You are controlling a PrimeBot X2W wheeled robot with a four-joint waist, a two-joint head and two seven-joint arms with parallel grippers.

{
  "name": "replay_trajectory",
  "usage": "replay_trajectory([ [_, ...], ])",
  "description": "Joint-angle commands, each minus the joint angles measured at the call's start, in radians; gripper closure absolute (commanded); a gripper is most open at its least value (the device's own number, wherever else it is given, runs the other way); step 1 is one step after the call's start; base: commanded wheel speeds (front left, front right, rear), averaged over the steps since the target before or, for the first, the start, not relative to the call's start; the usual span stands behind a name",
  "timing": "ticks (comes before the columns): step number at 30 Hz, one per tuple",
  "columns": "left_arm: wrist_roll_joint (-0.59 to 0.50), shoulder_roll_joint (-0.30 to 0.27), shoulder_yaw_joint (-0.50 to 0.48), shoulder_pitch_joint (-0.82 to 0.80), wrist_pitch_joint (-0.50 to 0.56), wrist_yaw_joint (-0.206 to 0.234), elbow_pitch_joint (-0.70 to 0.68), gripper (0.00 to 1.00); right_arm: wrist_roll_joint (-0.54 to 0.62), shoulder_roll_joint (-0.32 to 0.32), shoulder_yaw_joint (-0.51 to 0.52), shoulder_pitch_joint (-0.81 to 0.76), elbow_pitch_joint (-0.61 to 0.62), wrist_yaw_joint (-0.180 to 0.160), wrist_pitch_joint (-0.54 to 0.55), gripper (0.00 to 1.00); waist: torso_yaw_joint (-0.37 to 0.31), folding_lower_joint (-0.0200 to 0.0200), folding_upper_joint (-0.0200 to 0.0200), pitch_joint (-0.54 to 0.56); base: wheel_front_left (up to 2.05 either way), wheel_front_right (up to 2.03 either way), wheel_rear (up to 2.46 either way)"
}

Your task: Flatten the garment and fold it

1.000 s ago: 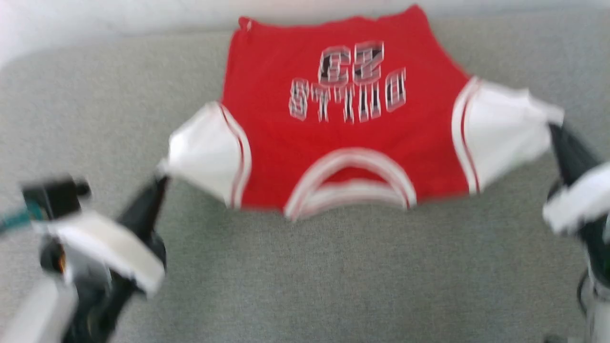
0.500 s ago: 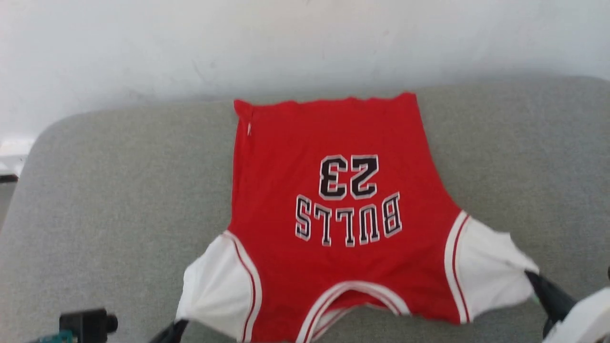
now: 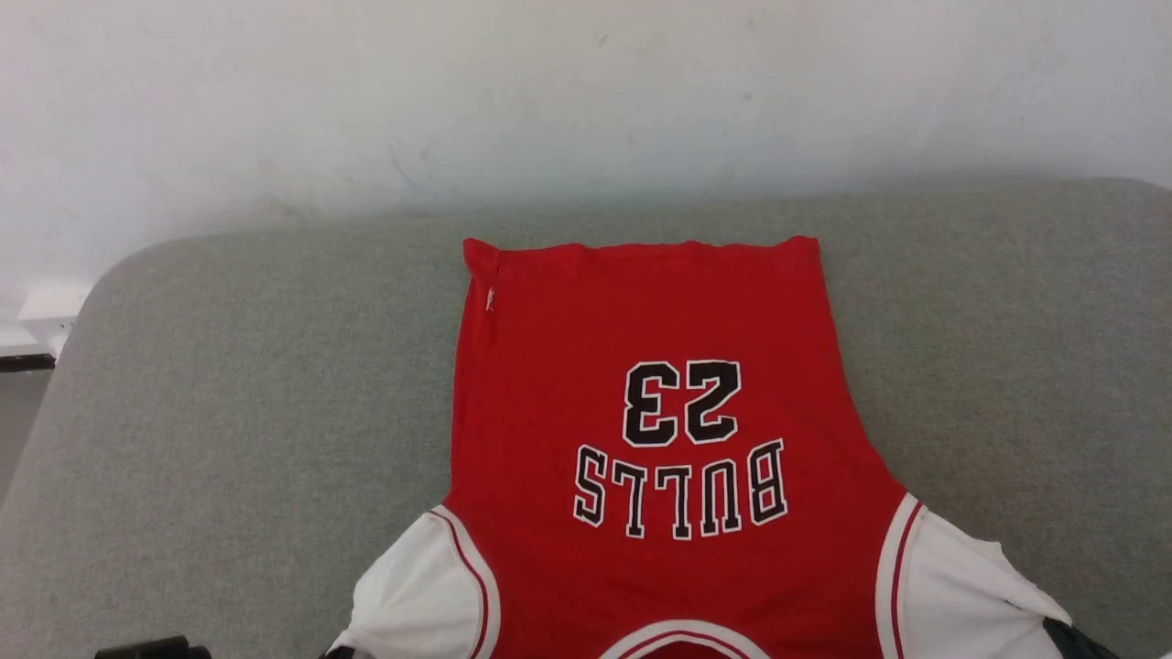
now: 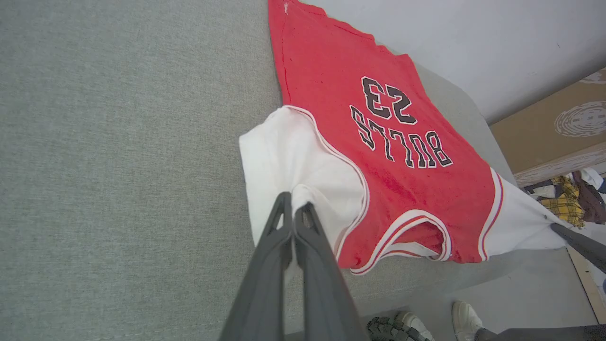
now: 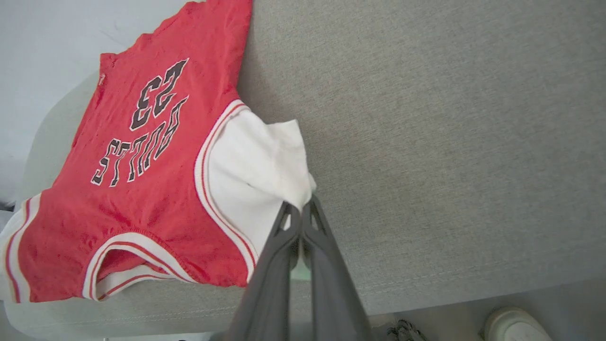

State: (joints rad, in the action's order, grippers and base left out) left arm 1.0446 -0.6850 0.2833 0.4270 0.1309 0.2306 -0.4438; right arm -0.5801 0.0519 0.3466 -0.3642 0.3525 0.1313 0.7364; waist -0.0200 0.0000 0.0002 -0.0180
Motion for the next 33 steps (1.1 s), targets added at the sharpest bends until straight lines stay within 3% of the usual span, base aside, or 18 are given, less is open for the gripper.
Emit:
replay_trajectory([
  [1, -0.016, 0.010, 0.005, -0.024, -0.012, -0.005, -0.006, 1.00, 0.055, -0.002, -0.016, 0.010, -0.001, -0.001, -0.021, 1.00, 0.002, 0.0000, -0.0002, -0.022, 0.00, 0.00, 0.00],
  [9, -0.071, 0.034, 0.052, -0.170, -0.005, -0.042, 0.015, 1.00, 0.246, 0.018, -0.150, 0.138, -0.148, -0.001, -0.077, 1.00, 0.005, 0.0000, -0.0002, -0.127, 0.00, 0.00, 0.00],
  [21, -0.106, 0.045, 0.094, -0.302, 0.035, -0.067, 0.033, 1.00, 0.311, 0.063, -0.267, 0.303, -0.516, -0.001, -0.139, 1.00, 0.032, 0.0000, -0.0002, -0.184, 0.00, 0.00, 0.00],
  [22, -0.107, 0.045, 0.095, -0.305, 0.036, -0.067, 0.034, 1.00, 0.301, 0.063, -0.268, 0.308, -0.527, -0.001, -0.139, 0.87, 0.033, 0.0000, -0.0002, -0.184, 0.00, 0.00, 0.00],
  [23, -0.108, 0.045, 0.096, -0.306, 0.036, -0.067, 0.034, 1.00, 0.290, 0.064, -0.263, 0.310, -0.528, -0.001, -0.137, 0.67, 0.034, 0.0000, -0.0002, -0.183, 0.00, 0.00, 0.00],
  [24, -0.109, 0.045, 0.097, -0.306, 0.036, -0.067, 0.034, 1.00, 0.281, 0.069, -0.261, 0.310, -0.520, -0.001, -0.130, 0.40, 0.035, 0.0000, -0.0002, -0.182, 0.00, 0.00, 0.00],
  [25, -0.111, 0.045, 0.097, -0.304, 0.035, -0.066, 0.032, 1.00, 0.270, 0.077, -0.259, 0.307, -0.499, -0.001, -0.122, 0.00, 0.036, 0.0000, -0.0002, -0.180, 0.00, 0.00, 0.00],
  [33, -0.126, 0.045, 0.086, -0.270, -0.003, -0.053, -0.004, 1.00, 0.188, 0.137, -0.094, 0.338, -0.091, -0.001, -0.009, 0.00, 0.032, 0.0000, -0.0002, -0.214, 0.00, 0.00, 0.00],
])
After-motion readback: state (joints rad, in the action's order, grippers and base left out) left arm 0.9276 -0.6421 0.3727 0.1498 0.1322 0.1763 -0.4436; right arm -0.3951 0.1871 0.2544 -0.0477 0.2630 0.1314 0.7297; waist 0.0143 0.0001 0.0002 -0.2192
